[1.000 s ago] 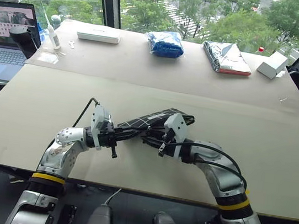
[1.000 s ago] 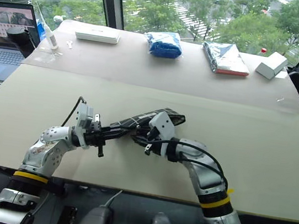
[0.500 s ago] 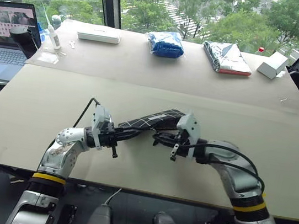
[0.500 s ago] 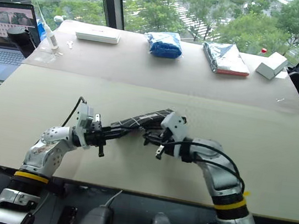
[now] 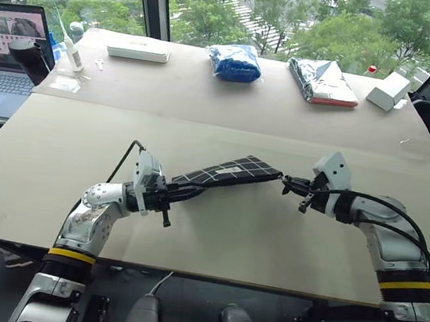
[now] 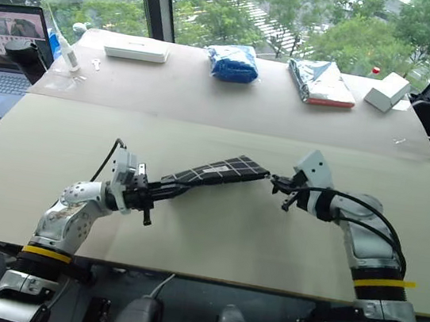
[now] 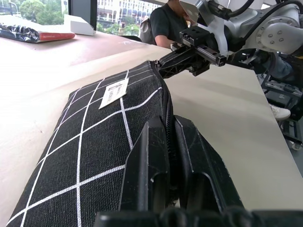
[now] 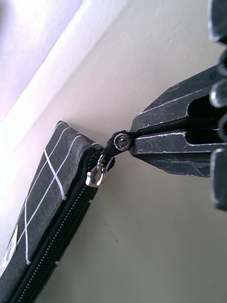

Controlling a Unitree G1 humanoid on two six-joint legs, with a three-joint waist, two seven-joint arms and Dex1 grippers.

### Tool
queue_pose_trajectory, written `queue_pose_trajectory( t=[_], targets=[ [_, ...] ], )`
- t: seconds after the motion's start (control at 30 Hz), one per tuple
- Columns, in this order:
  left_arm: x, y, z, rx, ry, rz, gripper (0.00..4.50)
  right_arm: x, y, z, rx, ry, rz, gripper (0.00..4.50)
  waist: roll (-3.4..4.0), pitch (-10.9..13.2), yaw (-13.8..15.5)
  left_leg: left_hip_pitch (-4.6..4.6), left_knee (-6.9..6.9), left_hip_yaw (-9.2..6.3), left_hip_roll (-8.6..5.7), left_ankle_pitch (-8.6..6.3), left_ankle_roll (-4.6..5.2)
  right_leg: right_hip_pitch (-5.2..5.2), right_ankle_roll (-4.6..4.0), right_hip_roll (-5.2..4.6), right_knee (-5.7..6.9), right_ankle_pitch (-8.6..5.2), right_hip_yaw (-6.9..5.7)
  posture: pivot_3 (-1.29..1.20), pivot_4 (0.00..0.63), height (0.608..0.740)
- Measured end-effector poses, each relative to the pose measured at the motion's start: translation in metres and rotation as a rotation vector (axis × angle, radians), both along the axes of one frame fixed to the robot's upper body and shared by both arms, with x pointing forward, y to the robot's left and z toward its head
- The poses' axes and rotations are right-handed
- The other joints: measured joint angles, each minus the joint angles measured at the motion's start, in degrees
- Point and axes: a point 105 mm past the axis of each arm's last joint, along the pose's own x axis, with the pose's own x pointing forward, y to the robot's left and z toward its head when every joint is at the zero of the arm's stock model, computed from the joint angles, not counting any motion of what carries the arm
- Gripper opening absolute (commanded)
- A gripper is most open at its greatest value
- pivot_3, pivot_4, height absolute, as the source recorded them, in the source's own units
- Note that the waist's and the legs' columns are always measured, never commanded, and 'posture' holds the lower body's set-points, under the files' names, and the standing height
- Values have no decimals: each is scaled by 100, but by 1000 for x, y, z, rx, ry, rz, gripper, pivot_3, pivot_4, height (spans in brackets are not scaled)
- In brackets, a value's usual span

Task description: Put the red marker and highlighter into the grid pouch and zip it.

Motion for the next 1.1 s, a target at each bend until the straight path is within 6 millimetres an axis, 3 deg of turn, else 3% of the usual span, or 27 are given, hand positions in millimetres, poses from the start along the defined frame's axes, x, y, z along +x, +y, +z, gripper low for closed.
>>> queue_pose_trajectory(
  t=[0.1, 0.27, 0.4, 0.53, 0.7, 0.77, 1.03, 1.1],
  targets=[
    [0, 1, 1, 1, -2, 3, 0, -2, 4, -2, 37, 18, 10, 1142, 0, 0, 6, 0, 0, 0, 0, 0, 0, 0, 0, 0, -1, 0, 0, 0, 150, 740],
    [1, 1, 2, 2, -7, 1, 0, -23, 23, -5, 122, 90, 125, 2896, 0, 0, 16, -2, 2, -1, 0, 0, 0, 2, 0, 0, 0, 0, -1, 0, 150, 740],
    [2, -1, 6, 2, -20, -7, 0, -42, 21, -12, 163, 237, 181, 2896, 0, 0, 46, -2, 3, -3, 0, 0, 0, 4, 1, 0, -4, -1, -2, 0, 150, 740],
    [2, -1, 6, 2, -21, -9, 0, -47, 4, -14, 139, 272, 145, 2896, 0, 0, 28, -3, 3, -3, -1, 0, 0, 4, 4, 0, -6, -2, -1, 0, 150, 740],
    [2, -1, 7, 7, -25, -23, 0, -51, -56, 0, 48, 158, -5, 2896, 0, 0, 58, -6, -1, -3, -2, 0, 0, 6, 13, 0, -21, -8, -1, 0, 150, 740],
    [1, 0, 7, 17, -31, -38, 0, -59, -66, 6, 59, 137, -7, 2896, 0, 0, 44, -5, -3, -4, -2, 0, 0, 10, 13, 0, -24, -7, -2, 0, 150, 740],
    [4, -6, 3, 176, -153, -201, 0, -93, -55, 26, 132, 98, 85, 2896, 0, 0, 20, -4, -2, -6, -3, 0, 0, 12, 15, 0, -27, -8, -2, 0, 150, 740],
    [10, -7, 5, 215, -191, -244, 0, -103, -43, 31, 165, 90, 123, 2896, -1, 1, 50, -8, -3, -15, -5, 0, 0, 13, 21, 0, -28, -12, -9, 0, 150, 740]
  ],
)
